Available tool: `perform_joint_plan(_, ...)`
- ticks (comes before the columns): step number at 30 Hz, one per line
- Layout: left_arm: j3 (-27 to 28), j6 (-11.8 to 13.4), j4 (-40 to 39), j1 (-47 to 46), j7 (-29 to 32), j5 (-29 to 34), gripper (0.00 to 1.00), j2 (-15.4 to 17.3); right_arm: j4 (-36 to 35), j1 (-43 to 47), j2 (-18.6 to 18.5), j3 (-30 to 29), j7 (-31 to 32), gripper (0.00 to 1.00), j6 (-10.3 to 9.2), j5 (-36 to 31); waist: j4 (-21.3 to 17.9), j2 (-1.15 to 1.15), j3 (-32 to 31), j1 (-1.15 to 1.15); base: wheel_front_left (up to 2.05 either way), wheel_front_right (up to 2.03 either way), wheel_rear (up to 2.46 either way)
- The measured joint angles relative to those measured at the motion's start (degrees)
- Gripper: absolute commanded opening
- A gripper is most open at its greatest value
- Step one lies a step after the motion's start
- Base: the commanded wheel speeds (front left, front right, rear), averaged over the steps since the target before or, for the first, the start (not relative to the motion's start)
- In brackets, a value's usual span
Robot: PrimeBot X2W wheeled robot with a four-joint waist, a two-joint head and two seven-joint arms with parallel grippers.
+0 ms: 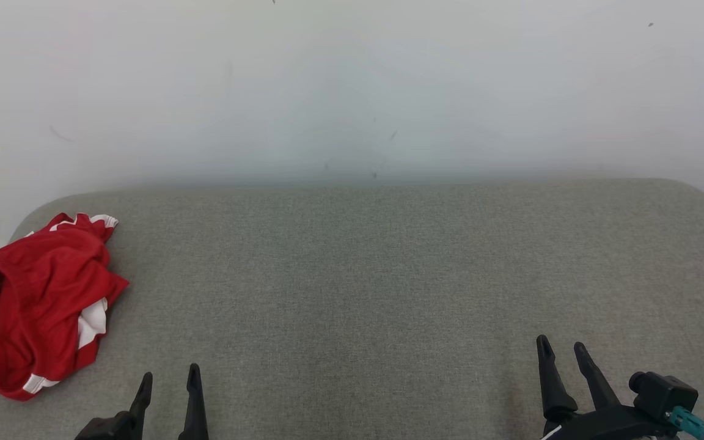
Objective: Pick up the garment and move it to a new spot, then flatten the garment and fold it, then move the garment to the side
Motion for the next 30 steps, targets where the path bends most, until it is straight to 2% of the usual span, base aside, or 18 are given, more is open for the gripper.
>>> perform_joint_plan(30, -0.7, 0.1, 1.1, 0.3, -3.2, 12.8, 1.0, 0.1, -0.1, 0.9, 0.2, 0.3, -2.1, 1.0, 0.0, -12.0, -0.1, 0.0, -1.4, -0.01, 0.0, 0.0, 0.0)
